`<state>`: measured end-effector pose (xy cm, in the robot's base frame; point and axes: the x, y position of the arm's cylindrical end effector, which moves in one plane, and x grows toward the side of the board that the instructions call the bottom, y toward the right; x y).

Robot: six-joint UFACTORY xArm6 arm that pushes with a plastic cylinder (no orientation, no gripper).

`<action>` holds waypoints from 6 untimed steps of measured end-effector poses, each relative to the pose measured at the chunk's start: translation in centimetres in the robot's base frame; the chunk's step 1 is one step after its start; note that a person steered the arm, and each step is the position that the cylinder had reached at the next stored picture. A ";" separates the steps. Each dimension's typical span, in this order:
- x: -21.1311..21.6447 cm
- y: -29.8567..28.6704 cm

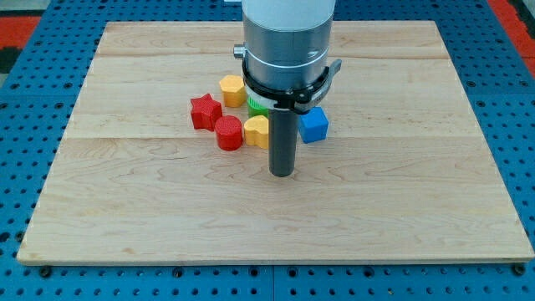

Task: Move red circle closer to blue cube

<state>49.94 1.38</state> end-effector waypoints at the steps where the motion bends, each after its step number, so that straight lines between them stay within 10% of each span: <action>1: 2.2 -2.1; 4: -3.0 -15.0; 6: -6.2 -1.6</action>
